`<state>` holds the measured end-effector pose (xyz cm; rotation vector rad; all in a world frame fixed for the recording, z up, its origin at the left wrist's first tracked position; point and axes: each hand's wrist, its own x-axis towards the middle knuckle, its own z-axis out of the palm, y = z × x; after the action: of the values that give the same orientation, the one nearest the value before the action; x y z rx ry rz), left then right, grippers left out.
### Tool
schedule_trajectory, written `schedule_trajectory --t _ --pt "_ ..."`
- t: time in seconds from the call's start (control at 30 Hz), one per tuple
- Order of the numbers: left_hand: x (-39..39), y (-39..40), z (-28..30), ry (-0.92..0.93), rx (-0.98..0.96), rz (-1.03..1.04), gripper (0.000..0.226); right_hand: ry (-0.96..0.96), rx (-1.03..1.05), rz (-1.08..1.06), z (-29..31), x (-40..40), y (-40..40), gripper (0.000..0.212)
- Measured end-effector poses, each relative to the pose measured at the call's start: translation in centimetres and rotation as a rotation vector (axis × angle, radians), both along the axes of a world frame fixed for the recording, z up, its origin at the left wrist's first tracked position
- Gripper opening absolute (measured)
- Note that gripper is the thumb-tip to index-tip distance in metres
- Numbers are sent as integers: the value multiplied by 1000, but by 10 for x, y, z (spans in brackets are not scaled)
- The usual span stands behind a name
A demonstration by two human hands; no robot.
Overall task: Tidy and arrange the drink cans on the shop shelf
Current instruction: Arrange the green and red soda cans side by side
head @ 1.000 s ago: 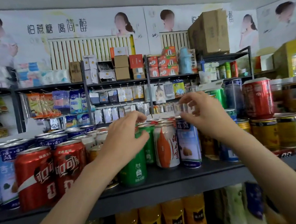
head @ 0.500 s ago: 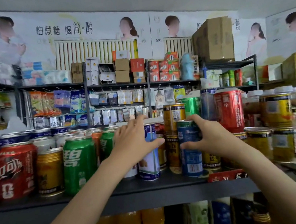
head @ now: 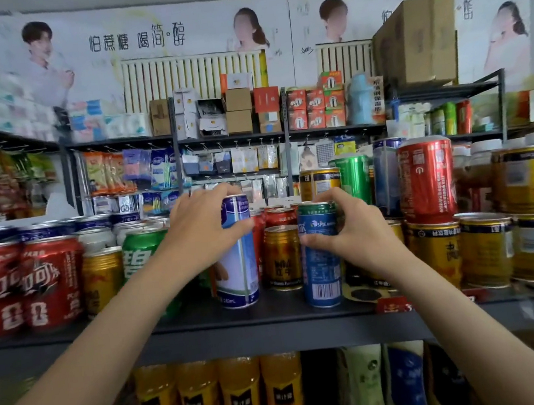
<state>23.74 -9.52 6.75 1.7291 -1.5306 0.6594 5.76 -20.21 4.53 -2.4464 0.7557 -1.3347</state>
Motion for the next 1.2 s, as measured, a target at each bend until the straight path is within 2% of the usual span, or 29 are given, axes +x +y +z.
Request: schedule_trajectory --t 0.07,0.27,0.4,0.47,0.53,0.6,0.7,0.77,0.87,0.9,0.93,1.0,1.1,1.2 --pt "9 9 -1 -27 31 23 39 3 6 27 1 9 5 55" --pt "36 16 -11 -162 158 303 51 -2 25 87 1 45 18 55" --pt "43 12 -11 -328 243 447 63 -6 -11 44 -3 65 24 57" --pt "44 12 -12 -367 218 485 66 -12 -32 16 -5 71 25 58" --pt "42 16 -16 -363 94 450 65 -19 -66 -19 -8 75 25 59" --pt "32 19 -23 -329 0 256 62 -39 -91 -36 -11 77 26 59" --pt "12 15 -31 -310 75 -57 77 -70 -115 9 -12 79 32 53" --pt "11 9 -32 -319 69 -76 81 -36 -96 94 -11 76 35 54" --pt "12 6 -29 -312 23 -22 81 18 125 271 -2 52 28 70" --pt "12 5 -28 -310 29 -25 80 7 169 260 0 43 21 71" --pt "13 5 -27 -311 42 -32 79 6 161 191 2 35 13 70" --pt "11 7 -25 -321 73 -37 78 120 60 -24 -2 29 4 65" --pt "9 8 -24 -311 83 -37 76 339 1 -140 -19 44 5 67" --pt "8 8 -23 -309 81 -41 75 342 -68 -272 -29 56 10 57"
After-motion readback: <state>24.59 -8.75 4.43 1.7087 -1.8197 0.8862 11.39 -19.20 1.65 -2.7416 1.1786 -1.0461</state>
